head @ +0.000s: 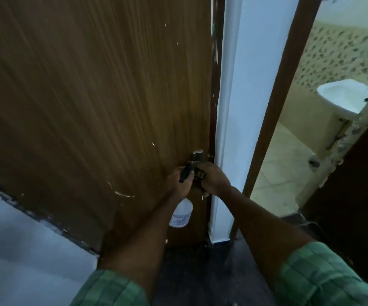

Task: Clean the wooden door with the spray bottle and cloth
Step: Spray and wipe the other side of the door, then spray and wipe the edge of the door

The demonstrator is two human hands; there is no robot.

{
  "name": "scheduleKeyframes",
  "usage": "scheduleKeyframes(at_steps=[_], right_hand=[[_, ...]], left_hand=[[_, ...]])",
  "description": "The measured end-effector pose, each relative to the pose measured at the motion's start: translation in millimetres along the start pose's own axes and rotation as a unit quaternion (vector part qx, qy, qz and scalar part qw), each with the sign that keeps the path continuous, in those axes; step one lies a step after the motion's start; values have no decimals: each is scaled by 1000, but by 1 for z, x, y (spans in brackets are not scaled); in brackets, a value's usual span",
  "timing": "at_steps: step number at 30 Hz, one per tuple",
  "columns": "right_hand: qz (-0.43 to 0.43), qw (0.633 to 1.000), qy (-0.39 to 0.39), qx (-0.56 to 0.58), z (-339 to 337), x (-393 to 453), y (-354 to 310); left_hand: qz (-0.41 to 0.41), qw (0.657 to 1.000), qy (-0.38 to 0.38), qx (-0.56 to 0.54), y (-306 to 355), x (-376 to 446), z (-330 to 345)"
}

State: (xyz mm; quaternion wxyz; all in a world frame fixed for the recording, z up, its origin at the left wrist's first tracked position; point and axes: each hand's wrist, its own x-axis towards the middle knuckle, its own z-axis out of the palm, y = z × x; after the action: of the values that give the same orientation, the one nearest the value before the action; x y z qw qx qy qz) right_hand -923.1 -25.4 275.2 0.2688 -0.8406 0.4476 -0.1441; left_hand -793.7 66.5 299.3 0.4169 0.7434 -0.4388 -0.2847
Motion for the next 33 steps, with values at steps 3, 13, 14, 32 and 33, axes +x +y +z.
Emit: scheduleKeyframes(at_steps=[3,13,14,32,33], right_hand=[[-4,998,12,64,10,-3,6],[-78,992,-24,95,5,-21,37],[-87,992,-23,92,4,-27,39],[-8,972,-41,231,-18,-139,108],[-17,973,-55,225,-20,-133,102]], left_hand=[[-29,998,39,27,5,3,24],[-133,983,44,117,16,-18,42],[-131,984,46,108,16,-27,44],[-22,914,403,27,30,-214,156],[-14,907,421,23,33,-217,160]])
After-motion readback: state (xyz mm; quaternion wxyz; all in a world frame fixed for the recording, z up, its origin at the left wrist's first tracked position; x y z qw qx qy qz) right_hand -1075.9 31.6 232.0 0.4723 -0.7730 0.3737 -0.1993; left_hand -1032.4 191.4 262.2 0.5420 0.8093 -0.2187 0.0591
